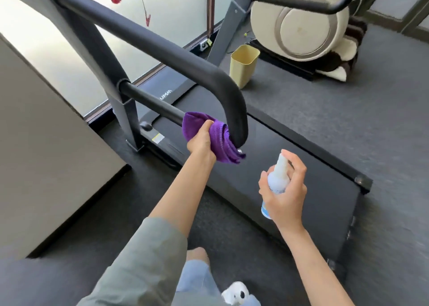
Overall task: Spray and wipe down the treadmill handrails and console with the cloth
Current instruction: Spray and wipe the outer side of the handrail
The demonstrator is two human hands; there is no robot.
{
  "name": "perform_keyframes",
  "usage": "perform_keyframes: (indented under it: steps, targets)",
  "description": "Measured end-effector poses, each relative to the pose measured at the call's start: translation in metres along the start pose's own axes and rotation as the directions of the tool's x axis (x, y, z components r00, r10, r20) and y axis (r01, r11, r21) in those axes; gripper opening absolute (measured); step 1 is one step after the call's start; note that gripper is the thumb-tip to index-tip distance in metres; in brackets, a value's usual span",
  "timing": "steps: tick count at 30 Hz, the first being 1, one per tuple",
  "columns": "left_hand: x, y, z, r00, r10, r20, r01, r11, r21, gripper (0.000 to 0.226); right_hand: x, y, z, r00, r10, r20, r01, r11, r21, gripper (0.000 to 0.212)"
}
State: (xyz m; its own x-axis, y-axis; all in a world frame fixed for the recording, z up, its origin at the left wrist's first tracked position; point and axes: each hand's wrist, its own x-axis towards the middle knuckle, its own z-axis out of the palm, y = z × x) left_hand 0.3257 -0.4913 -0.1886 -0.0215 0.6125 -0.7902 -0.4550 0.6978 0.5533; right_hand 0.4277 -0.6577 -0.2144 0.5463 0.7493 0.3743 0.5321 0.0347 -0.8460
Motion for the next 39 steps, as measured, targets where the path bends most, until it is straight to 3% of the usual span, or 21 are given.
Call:
perform_keyframes:
  steps: [4,9,11,15,20,28,31,34,39]
  targets:
    - [0.011,-0.015,0.005,0.997,-0.041,0.058,0.045,0.996,-0.08,0.075,0.035,0.013,-0.008,0.997,-0.005,0.08,0.002,0.999,0.035,0.057]
    - [0.03,-0.021,0.004,0.998,-0.032,0.049,0.038,0.993,-0.114,0.08,0.079,0.023,0.008,0.98,-0.101,0.174,0.085,0.991,0.099,0.051]
    - [0.023,-0.021,0.005,0.999,-0.043,0.034,0.046,0.994,-0.096,0.067,0.093,0.026,0.013,0.972,-0.133,0.196,0.111,0.987,0.12,0.051]
    - [-0.001,-0.024,0.013,0.994,-0.094,0.054,0.096,0.995,-0.033,0.018,0.111,0.031,0.015,0.95,-0.219,0.222,0.182,0.967,0.176,0.056]
    - [-0.014,-0.03,0.018,0.992,-0.111,0.062,0.117,0.988,-0.097,0.024,0.138,0.041,0.011,0.909,-0.279,0.31,0.19,0.939,0.288,0.057]
    - [-0.039,-0.043,0.036,0.982,-0.073,-0.171,0.024,0.961,-0.276,0.037,0.212,0.055,0.003,0.754,-0.441,0.486,0.209,0.864,0.458,0.056]
    - [-0.061,-0.044,0.055,0.967,-0.083,-0.242,0.005,0.952,-0.306,0.024,0.243,0.051,-0.015,0.686,-0.46,0.563,0.157,0.85,0.503,0.056]
    - [-0.069,-0.053,0.063,0.926,-0.197,-0.324,0.024,0.883,-0.468,0.041,0.273,0.043,-0.038,0.604,-0.48,0.636,0.095,0.835,0.541,0.055]
    - [-0.101,-0.041,0.103,0.898,-0.125,-0.423,-0.218,0.706,-0.674,0.041,0.305,0.02,-0.052,0.479,-0.505,0.718,0.076,0.838,0.54,0.057]
